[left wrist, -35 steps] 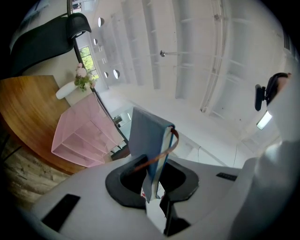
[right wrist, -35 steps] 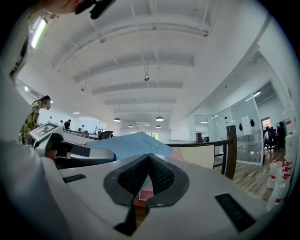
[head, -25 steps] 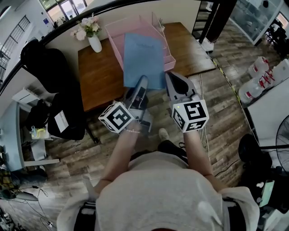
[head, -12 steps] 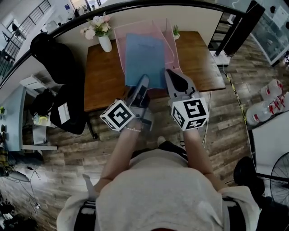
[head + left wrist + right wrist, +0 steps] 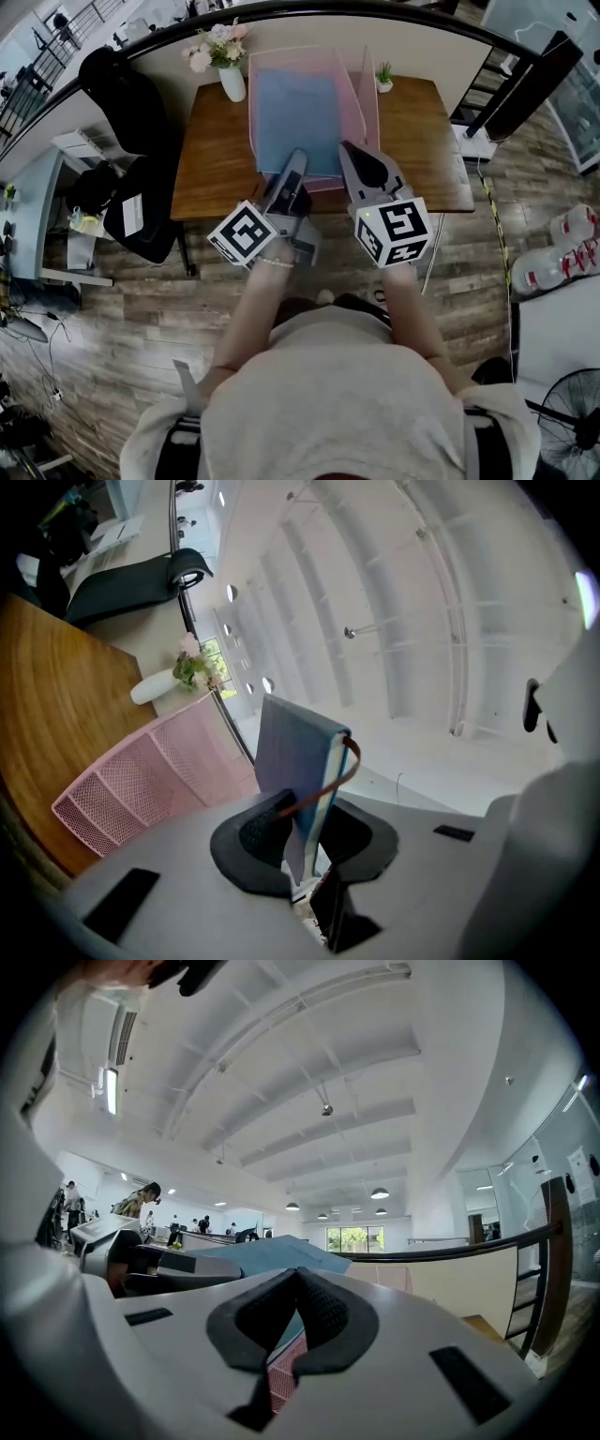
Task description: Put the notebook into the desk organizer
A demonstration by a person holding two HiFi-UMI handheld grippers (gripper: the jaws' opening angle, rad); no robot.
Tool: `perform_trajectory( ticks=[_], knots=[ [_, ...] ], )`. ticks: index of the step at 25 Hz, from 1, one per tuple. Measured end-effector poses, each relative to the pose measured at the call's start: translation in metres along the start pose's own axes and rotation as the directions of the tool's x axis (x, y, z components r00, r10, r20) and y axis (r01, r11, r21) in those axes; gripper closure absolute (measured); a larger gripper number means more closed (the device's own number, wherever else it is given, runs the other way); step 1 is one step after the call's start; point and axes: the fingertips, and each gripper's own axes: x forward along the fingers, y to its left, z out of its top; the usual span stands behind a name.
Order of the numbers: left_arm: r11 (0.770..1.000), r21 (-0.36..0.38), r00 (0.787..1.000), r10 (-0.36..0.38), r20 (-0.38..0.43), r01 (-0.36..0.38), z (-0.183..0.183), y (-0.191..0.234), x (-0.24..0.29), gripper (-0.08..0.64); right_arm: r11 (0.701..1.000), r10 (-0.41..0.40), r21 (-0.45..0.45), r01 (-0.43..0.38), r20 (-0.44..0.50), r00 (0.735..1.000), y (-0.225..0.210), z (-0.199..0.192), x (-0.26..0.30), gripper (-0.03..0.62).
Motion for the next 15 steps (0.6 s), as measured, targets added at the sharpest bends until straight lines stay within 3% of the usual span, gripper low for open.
perform_trajectory(
  ticks=[5, 15],
  knots=[
    [0.995, -0.095, 0.999, -0.011, 0.037, 0.014, -0.011, 0.001, 0.005, 0.481, 0.999, 0.036, 0.022, -0.035, -0.014, 0.999, -0.006, -0.011, 0.000, 0.581],
    [0.997, -0.057, 0.997, 0.060, 0.043, -0.057, -0.017, 0.022, 0.000, 0.480, 0.996, 0.061, 0.070, -0.058, -0.037, 0.997, -0.011, -0.027, 0.000, 0.582]
  ],
)
